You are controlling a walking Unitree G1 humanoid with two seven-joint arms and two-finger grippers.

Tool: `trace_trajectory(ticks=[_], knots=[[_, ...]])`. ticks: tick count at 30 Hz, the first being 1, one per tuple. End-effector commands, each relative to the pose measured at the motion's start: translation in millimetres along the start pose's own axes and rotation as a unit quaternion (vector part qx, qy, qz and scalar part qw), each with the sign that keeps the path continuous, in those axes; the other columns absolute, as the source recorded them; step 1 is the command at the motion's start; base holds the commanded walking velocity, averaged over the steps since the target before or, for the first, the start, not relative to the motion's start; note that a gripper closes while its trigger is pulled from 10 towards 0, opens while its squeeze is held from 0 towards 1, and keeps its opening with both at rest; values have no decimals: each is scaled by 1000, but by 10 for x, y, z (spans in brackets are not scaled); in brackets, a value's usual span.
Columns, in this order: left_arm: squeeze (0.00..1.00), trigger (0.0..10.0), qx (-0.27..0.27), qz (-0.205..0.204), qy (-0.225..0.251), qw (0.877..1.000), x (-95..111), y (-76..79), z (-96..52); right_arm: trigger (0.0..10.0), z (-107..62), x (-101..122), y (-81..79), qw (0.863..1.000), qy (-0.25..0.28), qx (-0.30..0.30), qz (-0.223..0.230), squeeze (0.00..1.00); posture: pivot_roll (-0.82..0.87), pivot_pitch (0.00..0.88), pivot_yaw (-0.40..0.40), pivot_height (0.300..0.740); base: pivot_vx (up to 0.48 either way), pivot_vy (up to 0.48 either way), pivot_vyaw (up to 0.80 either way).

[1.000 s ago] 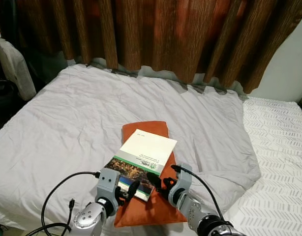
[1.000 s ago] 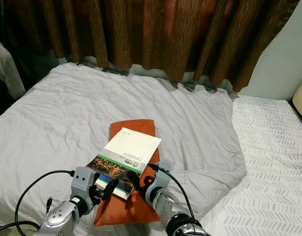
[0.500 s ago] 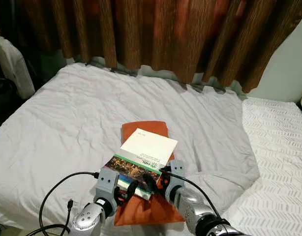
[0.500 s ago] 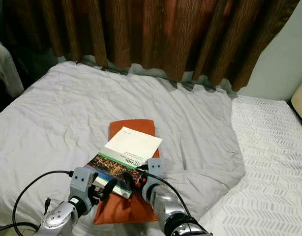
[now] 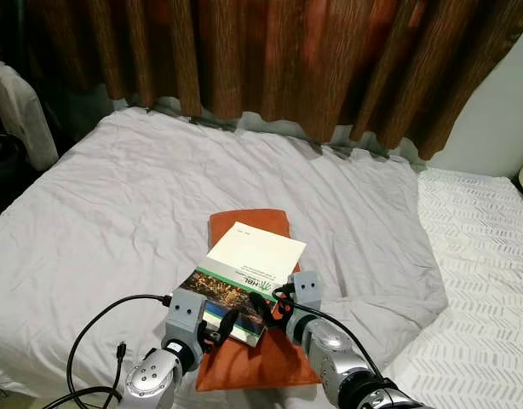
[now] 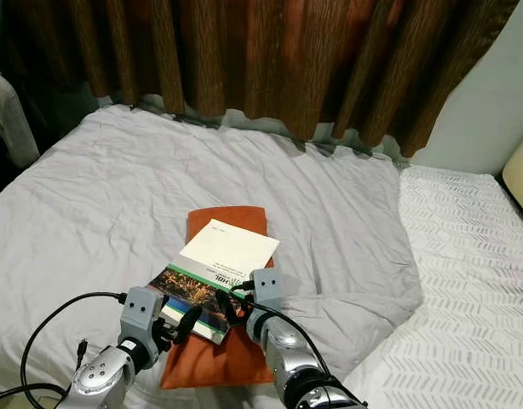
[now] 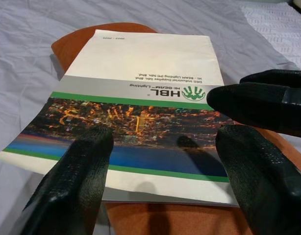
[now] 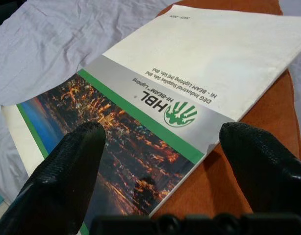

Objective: Clean up the room

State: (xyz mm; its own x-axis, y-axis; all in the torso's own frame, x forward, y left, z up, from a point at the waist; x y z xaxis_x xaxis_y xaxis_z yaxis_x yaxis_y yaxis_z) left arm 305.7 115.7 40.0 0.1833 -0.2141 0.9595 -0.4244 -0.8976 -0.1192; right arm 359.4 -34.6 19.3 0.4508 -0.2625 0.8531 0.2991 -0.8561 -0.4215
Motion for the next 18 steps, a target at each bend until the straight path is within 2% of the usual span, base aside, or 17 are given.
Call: trace_trajectory(ticks=[1, 2, 8, 18], knots=[[0, 10000, -8, 4, -5, 1000, -26, 61, 16, 10000, 18, -161, -174, 999, -20, 15, 38, 0, 151, 131, -138, 740, 0, 0, 0], [0, 10000, -9, 5, -5, 1000, -26, 62, 15, 10000, 20, -226, -200, 997, -36, 15, 62, 0, 151, 131, -138, 740, 0, 0, 0], [0, 10000, -7, 6, -6, 1000, -35, 56, -16, 10000, 13, -288, -199, 994, -49, 13, 102, 0, 169, 142, -142, 740, 0, 0, 0], [0, 10000, -3, 6, -9, 1000, -56, 54, -50, 10000, 31, -337, -355, 990, -63, 40, 116, 0, 182, 151, -147, 740, 0, 0, 0]])
Point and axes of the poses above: a point about 5 cm out from each wrist's last joint towards the gripper, its own z axis pointing out of the wrist towards the gripper, its own x axis along the axis of the wrist's last joint, y = z × x, the point moved 5 cm from there along z, pointing out of the wrist towards the gripper, and after that the axes turned 10 degrees about z, right-handed, at the moved point
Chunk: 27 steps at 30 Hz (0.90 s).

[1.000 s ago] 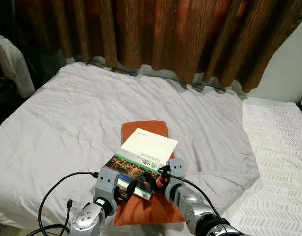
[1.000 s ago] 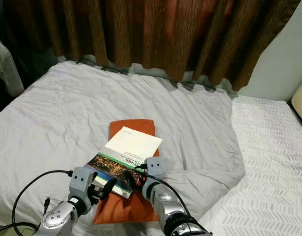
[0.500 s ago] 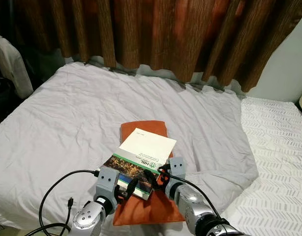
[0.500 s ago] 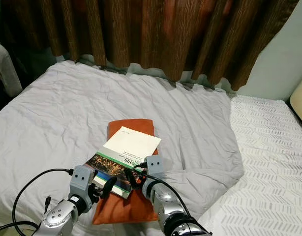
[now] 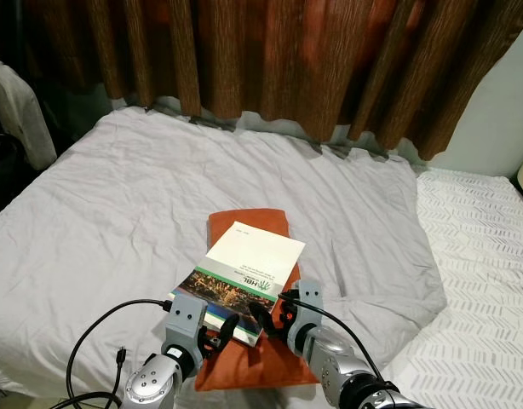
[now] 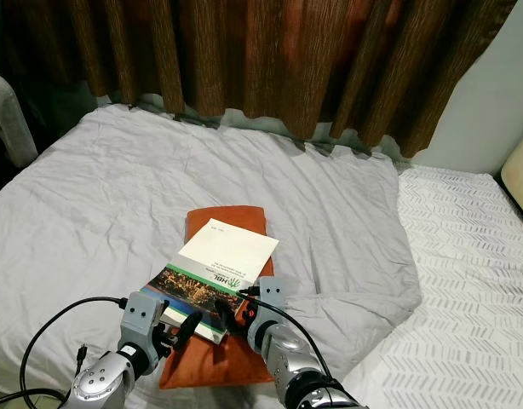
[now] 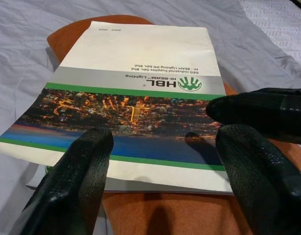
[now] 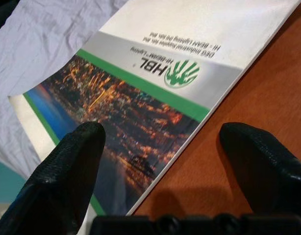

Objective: Clean up the room

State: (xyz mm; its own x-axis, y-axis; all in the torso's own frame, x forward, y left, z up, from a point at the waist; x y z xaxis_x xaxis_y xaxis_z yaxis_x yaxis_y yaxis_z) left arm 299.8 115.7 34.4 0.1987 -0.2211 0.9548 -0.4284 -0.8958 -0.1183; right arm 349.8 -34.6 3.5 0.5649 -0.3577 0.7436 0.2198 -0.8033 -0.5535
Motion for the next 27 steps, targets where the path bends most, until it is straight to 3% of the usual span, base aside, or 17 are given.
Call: trace_trajectory(ticks=[1, 5, 8, 9, 10, 11, 27], knots=[[0, 10000, 0, 6, -1, 1000, 6, 23, -14, 10000, 81, -230, -366, 998, -27, 39, 40, 0, 182, 152, -147, 740, 0, 0, 0], [0, 10000, 0, 6, -1, 1000, 4, 26, -17, 10000, 74, -280, -375, 996, -39, 43, 66, 0, 184, 153, -148, 740, 0, 0, 0], [0, 10000, -1, 6, -2, 1000, 4, 32, -22, 10000, 60, -338, -396, 996, -55, 57, 49, 0, 185, 155, -149, 740, 0, 0, 0], [0, 10000, -1, 6, -2, 1000, 3, 32, -22, 3608, 58, -347, -391, 996, -57, 56, 43, 0, 185, 155, -149, 740, 0, 0, 0], [0, 10000, 0, 6, -2, 1000, 2, 32, -22, 2118, 56, -354, -388, 996, -59, 56, 39, 0, 183, 155, -150, 740, 0, 0, 0], [0, 10000, -1, 6, -2, 1000, 2, 32, -22, 0, 54, -360, -382, 996, -60, 55, 38, 0, 183, 155, -150, 740, 0, 0, 0], [0, 10000, -2, 7, -3, 1000, 3, 48, -34, 0, 15, -509, -320, 994, -86, 38, 54, 0, 194, 165, -148, 740, 0, 0, 0]])
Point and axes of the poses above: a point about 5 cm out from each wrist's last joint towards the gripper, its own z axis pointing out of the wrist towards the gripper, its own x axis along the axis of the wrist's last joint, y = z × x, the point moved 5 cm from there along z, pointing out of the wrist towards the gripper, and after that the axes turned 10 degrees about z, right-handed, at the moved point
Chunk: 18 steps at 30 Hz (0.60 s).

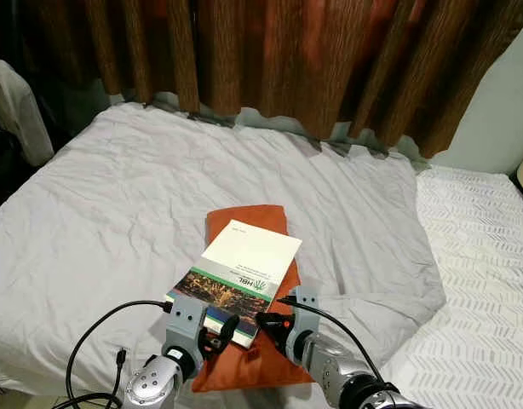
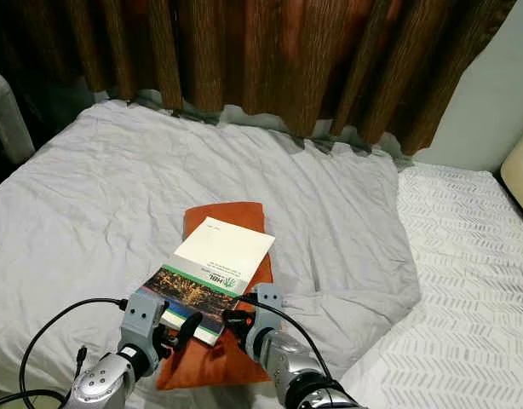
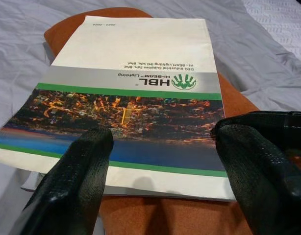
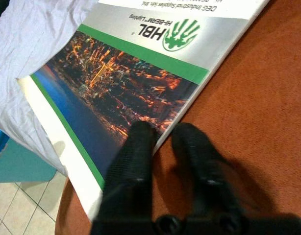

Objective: Clean up the room

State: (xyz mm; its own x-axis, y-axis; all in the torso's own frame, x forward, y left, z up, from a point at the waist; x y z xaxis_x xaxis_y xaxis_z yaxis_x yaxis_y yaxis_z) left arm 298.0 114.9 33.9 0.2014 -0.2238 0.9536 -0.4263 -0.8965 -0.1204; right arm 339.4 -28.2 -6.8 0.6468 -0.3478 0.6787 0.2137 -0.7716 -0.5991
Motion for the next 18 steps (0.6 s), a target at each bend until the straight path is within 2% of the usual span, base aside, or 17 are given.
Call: trace_trajectory(ticks=[1, 7, 10, 13, 14, 15, 18], knots=[[0, 10000, -3, 7, -1, 1000, 10, 31, -24, 0, 70, -355, -281, 999, -36, 23, 30, 0, 197, 167, -147, 740, 0, 0, 0], [0, 10000, -3, 8, -2, 1000, 10, 23, -27, 0, 73, -311, -283, 999, -23, 24, 32, 0, 198, 168, -144, 740, 0, 0, 0], [0, 10000, -3, 8, -2, 1000, 14, 21, -21, 0, 70, -195, -224, 999, -2, 12, 44, 0, 196, 164, -143, 740, 0, 0, 0], [0, 10000, -3, 8, 0, 1000, 26, 21, -6, 0, 61, 77, -137, 998, 42, -3, 43, 0, 187, 158, -146, 740, 0, 0, 0], [0, 10000, -3, 8, 2, 1000, 37, 19, 5, 0, 49, 282, -103, 996, 74, -7, 40, 0, 183, 152, -146, 740, 0, 0, 0], [0, 10000, -3, 8, 2, 1000, 37, 19, 5, 0, 49, 282, -103, 996, 74, -7, 40, 0, 183, 152, -146, 740, 0, 0, 0], [0, 10000, -2, 8, 3, 1000, 45, 5, 28, 0, 12, 652, -83, 991, 127, -4, 34, 0, 171, 139, -145, 740, 0, 0, 0]])
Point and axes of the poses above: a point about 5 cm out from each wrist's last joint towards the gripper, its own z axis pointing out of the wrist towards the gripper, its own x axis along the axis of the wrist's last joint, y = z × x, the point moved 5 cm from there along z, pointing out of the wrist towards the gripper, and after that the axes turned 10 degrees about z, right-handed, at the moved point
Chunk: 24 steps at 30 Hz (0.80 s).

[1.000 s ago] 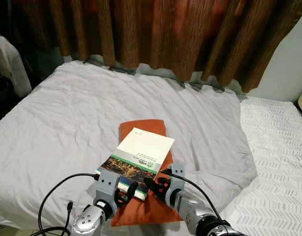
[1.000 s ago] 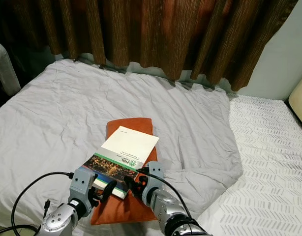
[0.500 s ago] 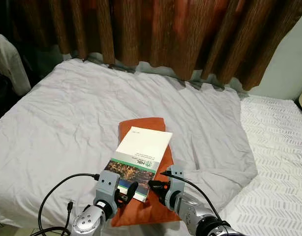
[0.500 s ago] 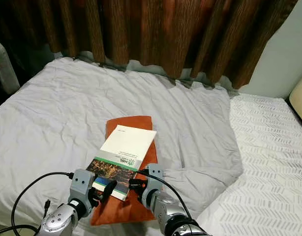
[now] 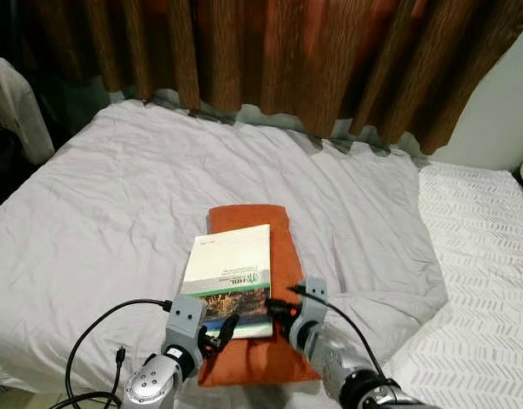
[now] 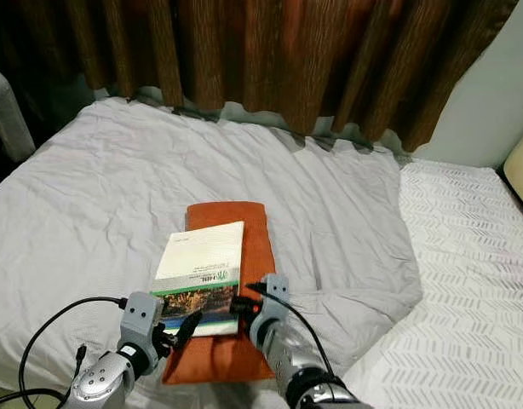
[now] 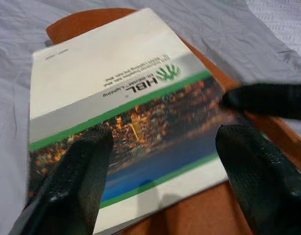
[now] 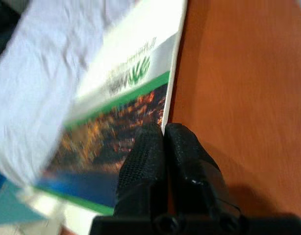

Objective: Clean up the room

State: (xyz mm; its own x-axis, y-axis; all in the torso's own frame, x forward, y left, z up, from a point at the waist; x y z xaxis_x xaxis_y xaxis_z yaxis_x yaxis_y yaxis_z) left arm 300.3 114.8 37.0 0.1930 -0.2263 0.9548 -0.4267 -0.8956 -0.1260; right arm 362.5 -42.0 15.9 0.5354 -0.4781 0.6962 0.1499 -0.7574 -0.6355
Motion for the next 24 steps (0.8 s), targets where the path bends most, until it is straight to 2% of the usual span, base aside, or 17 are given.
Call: trace_trajectory(ticks=[1, 6, 12, 14, 16, 17, 18, 20, 21, 22, 24], knots=[[0, 10000, -3, 5, 0, 1000, 12, 14, 22, 0, 56, 415, -120, 998, 67, 11, 5, 0, 171, 139, -145, 740, 0, 0, 0], [0, 10000, -1, 9, 8, 1000, 68, -24, 85, 0, -44, 1284, -86, 982, 189, 7, 26, 0, 150, 101, -144, 740, 0, 0, 0], [0, 10000, -1, 13, 13, 1000, 105, -65, 157, 0, -228, 1910, -142, 963, 266, 37, 34, 0, 126, 57, -139, 740, 0, 0, 0], [0, 10000, -2, 14, 14, 1000, 114, -76, 183, 0, -262, 1969, -125, 962, 271, 35, 18, 0, 115, 46, -136, 740, 0, 0, 0], [0, 10000, 0, 22, 13, 1000, 117, -80, 212, 0, -248, 1849, -44, 967, 253, 22, -6, 0, 108, 41, -136, 740, 0, 0, 0], [0, 10000, 2, 28, 13, 1000, 124, -76, 229, 0, -227, 1714, 23, 972, 234, 9, -22, 0, 105, 38, -136, 740, 0, 0, 0], [0, 10000, 14, 42, 14, 999, 137, -93, 253, 1725, -206, 1508, 113, 977, 208, -10, -46, 0, 103, 34, -137, 740, 0, 0, 0], [0, 10000, 21, 46, 15, 999, 142, -109, 259, 1725, -202, 1432, 137, 978, 199, -16, -59, 0, 100, 32, -136, 740, 0, 0, 0], [0, 10000, 29, 51, 18, 998, 152, -132, 263, 10000, -214, 1374, 145, 977, 198, -16, -77, 243, 96, 30, -137, 740, 0, 0, 0], [0, 10000, 41, 56, 22, 997, 168, -170, 266, 10000, -258, 1322, 156, 971, 204, -19, -124, 1000, 94, 28, -138, 740, 0, 0, 0], [0, 10000, 60, 57, 29, 996, 195, -236, 268, 10000, -336, 1238, 163, 956, 210, -21, -205, 1000, 88, 22, -140, 740, 0, 0, 0]])
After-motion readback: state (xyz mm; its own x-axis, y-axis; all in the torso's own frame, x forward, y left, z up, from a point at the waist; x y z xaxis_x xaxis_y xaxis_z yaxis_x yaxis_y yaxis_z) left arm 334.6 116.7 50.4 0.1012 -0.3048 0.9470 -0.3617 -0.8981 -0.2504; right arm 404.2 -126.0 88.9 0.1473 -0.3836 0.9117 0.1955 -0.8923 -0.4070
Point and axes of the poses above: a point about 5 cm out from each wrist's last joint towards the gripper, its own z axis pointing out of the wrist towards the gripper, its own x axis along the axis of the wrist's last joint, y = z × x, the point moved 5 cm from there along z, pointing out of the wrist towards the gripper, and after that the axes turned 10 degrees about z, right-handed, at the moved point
